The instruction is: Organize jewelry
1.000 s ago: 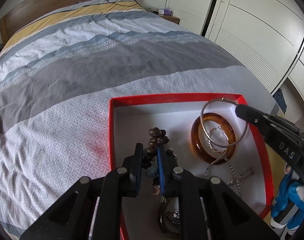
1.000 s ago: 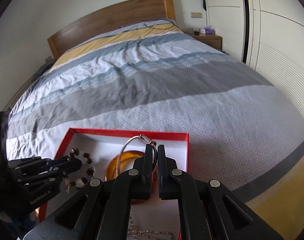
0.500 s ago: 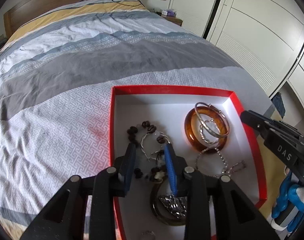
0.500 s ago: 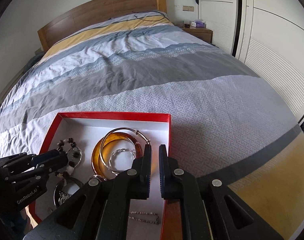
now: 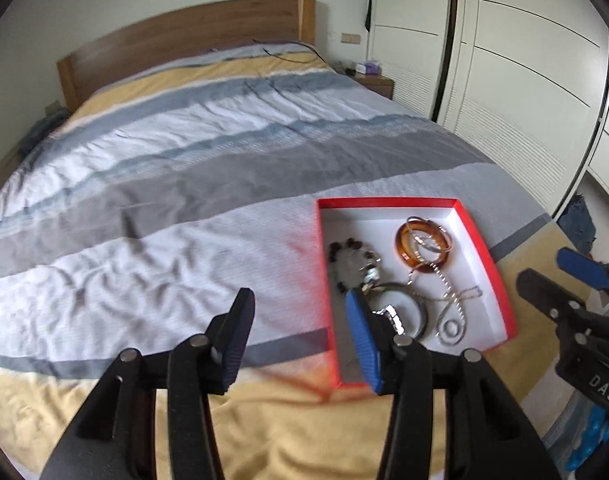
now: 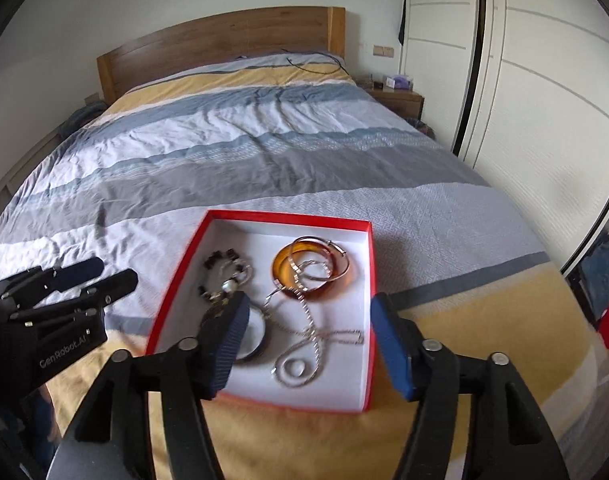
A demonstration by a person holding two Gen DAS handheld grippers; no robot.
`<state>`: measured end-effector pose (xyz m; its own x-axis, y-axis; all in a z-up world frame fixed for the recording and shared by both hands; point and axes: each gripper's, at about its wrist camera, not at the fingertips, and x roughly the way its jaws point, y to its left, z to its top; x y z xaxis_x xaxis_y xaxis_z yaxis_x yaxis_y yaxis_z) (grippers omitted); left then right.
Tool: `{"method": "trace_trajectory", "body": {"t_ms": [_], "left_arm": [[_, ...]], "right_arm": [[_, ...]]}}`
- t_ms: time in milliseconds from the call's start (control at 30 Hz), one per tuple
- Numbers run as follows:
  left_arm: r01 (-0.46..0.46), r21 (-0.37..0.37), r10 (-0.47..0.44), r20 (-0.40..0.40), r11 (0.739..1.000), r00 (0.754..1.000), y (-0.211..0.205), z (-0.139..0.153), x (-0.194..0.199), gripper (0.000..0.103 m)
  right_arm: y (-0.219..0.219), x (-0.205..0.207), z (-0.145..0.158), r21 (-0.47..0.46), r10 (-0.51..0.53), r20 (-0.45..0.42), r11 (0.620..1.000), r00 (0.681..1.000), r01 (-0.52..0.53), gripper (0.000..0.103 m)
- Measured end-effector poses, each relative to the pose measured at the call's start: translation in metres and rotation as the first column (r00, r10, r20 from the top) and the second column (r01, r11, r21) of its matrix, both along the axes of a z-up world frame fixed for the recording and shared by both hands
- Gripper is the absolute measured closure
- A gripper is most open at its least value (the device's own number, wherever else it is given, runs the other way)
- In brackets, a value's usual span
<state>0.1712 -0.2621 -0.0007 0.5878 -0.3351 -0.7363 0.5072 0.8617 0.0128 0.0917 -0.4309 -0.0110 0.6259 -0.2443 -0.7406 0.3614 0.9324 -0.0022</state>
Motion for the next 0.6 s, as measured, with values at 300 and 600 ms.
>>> {"method": "trace_trajectory", "body": {"t_ms": [300,600], "left_arm": [[-0.073,0.016,0.073,0.023,0.997,0.997,0.098,0.042,-0.067,0.057],[-0.18,-0.011,0.18,0.078,0.984,0.981,0.175,0.057,-0.129,0.057]], "right_arm": [[0.074,-0.062,0.043,-0.053,0.087,0.009,0.995,0.996,-0.086,0.028],[0.146,-0.117,0.076,-0.16,0.189,0.043,0.971,0.981,-0.18,0.026]]}}
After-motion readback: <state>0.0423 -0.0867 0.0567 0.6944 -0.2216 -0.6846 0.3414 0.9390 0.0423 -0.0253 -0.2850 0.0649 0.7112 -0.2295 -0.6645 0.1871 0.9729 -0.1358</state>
